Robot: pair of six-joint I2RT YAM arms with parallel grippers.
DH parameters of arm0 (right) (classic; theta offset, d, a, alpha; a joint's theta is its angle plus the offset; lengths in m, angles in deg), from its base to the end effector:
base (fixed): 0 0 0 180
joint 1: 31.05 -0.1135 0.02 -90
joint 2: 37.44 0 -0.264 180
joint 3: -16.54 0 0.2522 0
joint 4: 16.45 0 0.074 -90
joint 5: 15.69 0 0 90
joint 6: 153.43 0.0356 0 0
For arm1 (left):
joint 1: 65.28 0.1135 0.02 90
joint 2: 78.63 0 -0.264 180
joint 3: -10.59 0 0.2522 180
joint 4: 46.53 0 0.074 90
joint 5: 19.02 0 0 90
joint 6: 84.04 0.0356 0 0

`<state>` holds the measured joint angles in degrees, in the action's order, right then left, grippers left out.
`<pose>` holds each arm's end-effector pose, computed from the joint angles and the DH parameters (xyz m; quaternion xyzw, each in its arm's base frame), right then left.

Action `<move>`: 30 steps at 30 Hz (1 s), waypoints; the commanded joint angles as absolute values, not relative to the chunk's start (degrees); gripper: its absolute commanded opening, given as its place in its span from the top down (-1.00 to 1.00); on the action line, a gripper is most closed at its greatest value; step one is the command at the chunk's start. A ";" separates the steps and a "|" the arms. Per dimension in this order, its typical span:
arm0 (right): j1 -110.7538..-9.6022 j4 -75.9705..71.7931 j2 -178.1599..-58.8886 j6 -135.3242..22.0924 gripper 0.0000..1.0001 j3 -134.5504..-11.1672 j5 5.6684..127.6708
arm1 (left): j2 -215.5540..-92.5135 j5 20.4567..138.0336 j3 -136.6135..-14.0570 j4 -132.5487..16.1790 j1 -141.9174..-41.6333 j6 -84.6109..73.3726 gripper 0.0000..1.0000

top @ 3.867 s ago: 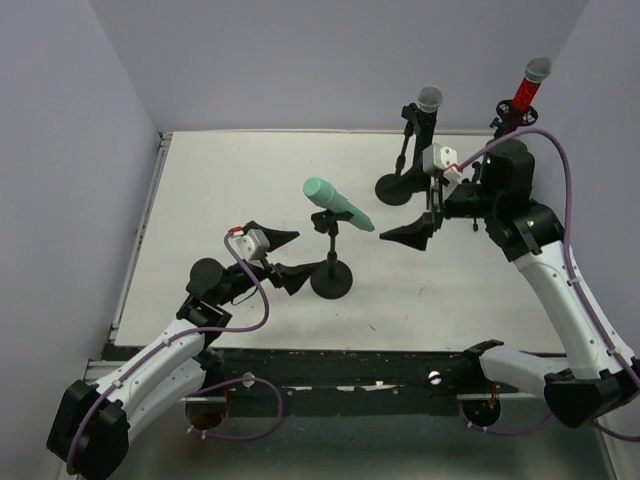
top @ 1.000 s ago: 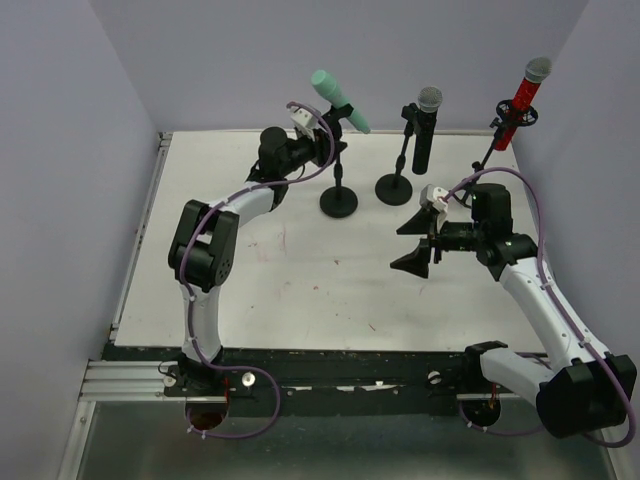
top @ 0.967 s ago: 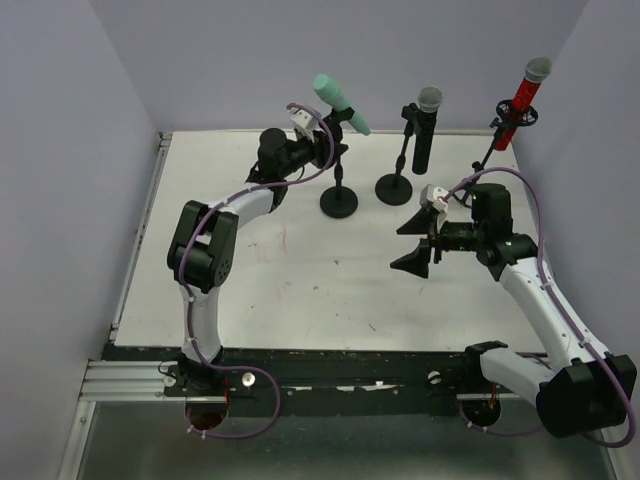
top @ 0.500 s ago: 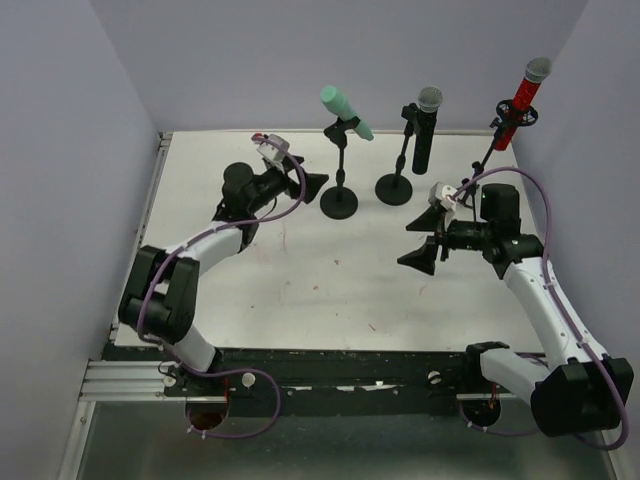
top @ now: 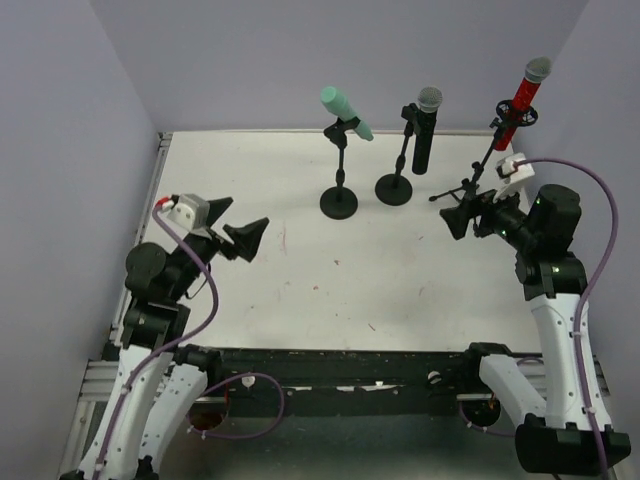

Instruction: Attach the microphones to the stand

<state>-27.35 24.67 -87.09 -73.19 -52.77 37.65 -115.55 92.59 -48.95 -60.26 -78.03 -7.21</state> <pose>0.1830 0.0095 0.3620 -0.2183 0.7740 0.1955 0.5613 0.1410 -0.0454 0.3856 0.1401 0.6392 -0.2862 0.7000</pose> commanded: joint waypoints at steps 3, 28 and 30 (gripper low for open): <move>-27.01 21.05 -82.27 -51.31 -1.00 -52.70 73.95 | -98.52 85.24 -35.09 -78.39 -77.93 -3.79 -0.97; -27.10 9.71 -80.51 -57.80 -1.00 -36.78 76.16 | -92.86 84.78 -33.05 -78.13 -78.20 -4.67 -0.97; -27.01 9.62 -80.25 -58.85 -1.00 -36.34 75.46 | -93.13 85.39 -33.05 -77.87 -78.20 -4.76 -0.97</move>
